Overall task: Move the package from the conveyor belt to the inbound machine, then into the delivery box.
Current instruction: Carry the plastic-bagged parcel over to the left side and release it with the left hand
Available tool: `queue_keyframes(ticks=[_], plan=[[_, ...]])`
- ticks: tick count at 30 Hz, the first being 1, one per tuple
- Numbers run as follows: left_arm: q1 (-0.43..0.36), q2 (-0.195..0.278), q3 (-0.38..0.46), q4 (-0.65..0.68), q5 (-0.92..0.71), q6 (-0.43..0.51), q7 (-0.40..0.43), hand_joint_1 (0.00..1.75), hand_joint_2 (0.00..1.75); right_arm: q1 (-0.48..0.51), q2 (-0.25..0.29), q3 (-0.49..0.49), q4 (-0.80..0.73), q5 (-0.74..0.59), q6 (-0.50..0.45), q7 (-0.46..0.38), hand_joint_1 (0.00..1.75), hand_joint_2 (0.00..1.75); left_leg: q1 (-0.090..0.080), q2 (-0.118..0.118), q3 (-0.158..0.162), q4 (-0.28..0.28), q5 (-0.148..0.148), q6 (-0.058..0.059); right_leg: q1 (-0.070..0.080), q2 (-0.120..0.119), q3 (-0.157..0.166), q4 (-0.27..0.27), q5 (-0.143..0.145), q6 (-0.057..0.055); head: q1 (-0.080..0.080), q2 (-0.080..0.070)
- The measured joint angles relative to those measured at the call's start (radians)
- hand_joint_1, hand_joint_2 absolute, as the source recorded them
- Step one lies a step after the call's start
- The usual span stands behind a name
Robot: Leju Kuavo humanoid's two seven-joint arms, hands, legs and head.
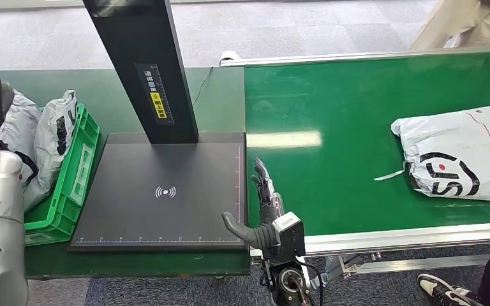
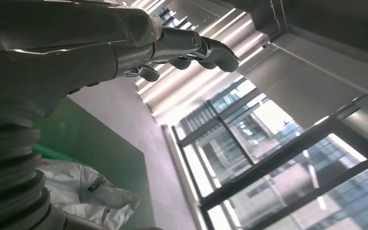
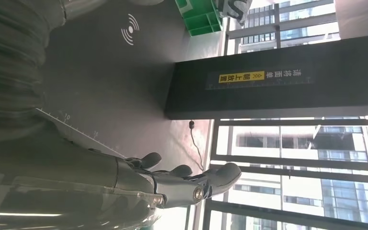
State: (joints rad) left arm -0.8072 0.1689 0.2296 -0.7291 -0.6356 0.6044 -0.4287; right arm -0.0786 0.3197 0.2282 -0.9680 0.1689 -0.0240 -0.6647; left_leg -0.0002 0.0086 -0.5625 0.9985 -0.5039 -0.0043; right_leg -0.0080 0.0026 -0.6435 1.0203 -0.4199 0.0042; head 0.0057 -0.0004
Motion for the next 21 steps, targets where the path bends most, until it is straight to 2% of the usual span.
queue_keyframes(ticks=[3,5,7,10,12,14,16,21], plan=[[0.282,-0.068,-0.041,-0.306,0.215,-0.004,-0.114,0.0,1.75,0.01,0.0,-0.012,-0.013,-0.002,-0.013,-0.001,0.0,1.75,-0.002,0.006,0.004,0.0,-0.004,0.001,-0.002,0.006,0.001,0.0,-0.003,0.002,-0.001,0.0],[0.453,-0.116,-0.102,-0.476,0.285,-0.022,-0.151,0.0,1.75,0.018,0.0,-0.021,-0.023,-0.007,-0.022,-0.003,0.0,1.75,-0.003,0.005,0.003,0.0,-0.005,0.003,-0.002,0.007,0.002,-0.001,-0.004,0.004,0.001,0.0],[0.599,-0.157,-0.171,-0.611,0.327,-0.093,-0.155,0.0,1.75,0.033,0.0,-0.032,-0.042,-0.012,-0.033,-0.005,0.0,1.75,-0.003,0.005,0.003,0.0,-0.008,0.005,-0.003,0.007,0.002,-0.001,-0.005,0.006,0.0,0.0],[0.776,-0.217,-0.281,-0.743,0.37,-0.261,-0.143,0.0,1.75,0.065,-0.002,-0.059,-0.093,-0.011,-0.041,-0.004,0.0,1.75,-0.005,0.002,0.004,0.0,-0.01,0.008,-0.005,0.004,0.004,-0.002,-0.008,0.009,0.0,0.0],[0.856,-0.253,-0.341,-0.776,0.385,-0.349,-0.138,0.0,1.75,0.083,-0.003,-0.073,-0.128,-0.004,-0.041,0.0,0.0,1.75,-0.005,0.001,0.004,0.0,-0.01,0.008,-0.005,0.003,0.005,-0.002,-0.008,0.01,0.0,0.0],[0.905,-0.279,-0.376,-0.792,0.395,-0.393,-0.139,0.0,1.75,0.096,-0.003,-0.084,-0.157,0.001,-0.04,0.003,0.0,1.75,-0.005,0.0,0.004,0.0,-0.01,0.009,-0.006,0.003,0.005,-0.002,-0.008,0.01,0.0,0.0],[0.932,-0.297,-0.389,-0.802,0.409,-0.435,-0.133,0.0,1.75,0.104,-0.004,-0.092,-0.175,0.005,-0.039,0.004,0.0,1.75,-0.005,-0.001,0.004,0.0,-0.01,0.009,-0.005,0.002,0.005,-0.002,-0.008,0.01,0.0,0.0],[0.971,-0.349,-0.395,-0.798,0.404,-0.619,-0.114,0.0,1.75,0.118,-0.004,-0.095,-0.218,0.035,-0.044,0.009,0.0,1.75,-0.005,-0.002,0.005,0.0,-0.01,0.009,-0.005,0.001,0.006,-0.001,-0.008,0.01,0.0,0.0]])
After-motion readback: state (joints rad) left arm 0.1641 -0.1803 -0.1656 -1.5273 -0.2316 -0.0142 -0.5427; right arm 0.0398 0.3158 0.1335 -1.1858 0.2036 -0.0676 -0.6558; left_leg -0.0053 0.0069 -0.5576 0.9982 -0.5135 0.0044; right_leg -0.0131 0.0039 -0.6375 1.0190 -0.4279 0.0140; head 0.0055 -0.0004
